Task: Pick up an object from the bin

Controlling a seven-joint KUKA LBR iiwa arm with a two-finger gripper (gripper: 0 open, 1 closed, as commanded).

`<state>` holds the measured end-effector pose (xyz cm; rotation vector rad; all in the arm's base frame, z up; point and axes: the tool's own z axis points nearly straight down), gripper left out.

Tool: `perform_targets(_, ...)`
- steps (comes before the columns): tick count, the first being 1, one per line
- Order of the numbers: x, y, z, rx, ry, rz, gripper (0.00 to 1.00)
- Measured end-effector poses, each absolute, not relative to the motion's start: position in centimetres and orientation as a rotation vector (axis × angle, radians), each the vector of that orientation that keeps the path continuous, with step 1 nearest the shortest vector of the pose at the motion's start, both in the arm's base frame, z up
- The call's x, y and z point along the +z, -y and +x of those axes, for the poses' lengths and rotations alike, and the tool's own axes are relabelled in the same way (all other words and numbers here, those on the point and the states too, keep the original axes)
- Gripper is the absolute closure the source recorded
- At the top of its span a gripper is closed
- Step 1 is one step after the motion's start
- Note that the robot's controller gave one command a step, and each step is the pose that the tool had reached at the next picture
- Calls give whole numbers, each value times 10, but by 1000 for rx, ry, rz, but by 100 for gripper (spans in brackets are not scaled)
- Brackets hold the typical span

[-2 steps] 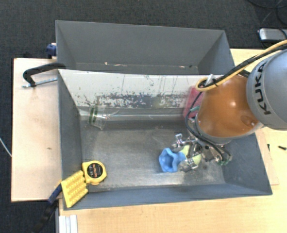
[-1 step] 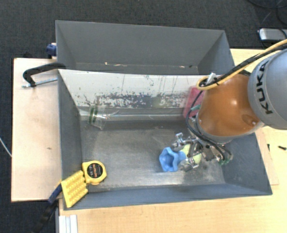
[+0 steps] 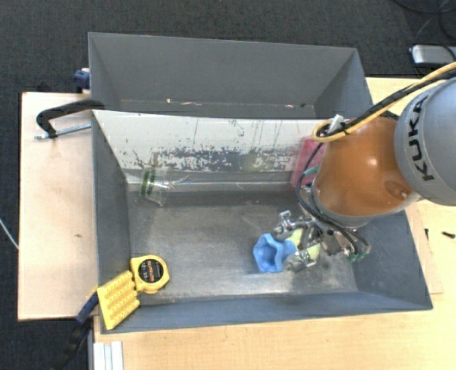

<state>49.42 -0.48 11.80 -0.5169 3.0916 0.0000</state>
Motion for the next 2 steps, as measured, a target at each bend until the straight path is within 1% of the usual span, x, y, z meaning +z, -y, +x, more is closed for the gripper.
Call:
perform_targets(1, 123, 5, 493, 2, -3098, -518, 100)
perform_targets(2, 139, 4, 493, 2, -3099, -517, 100)
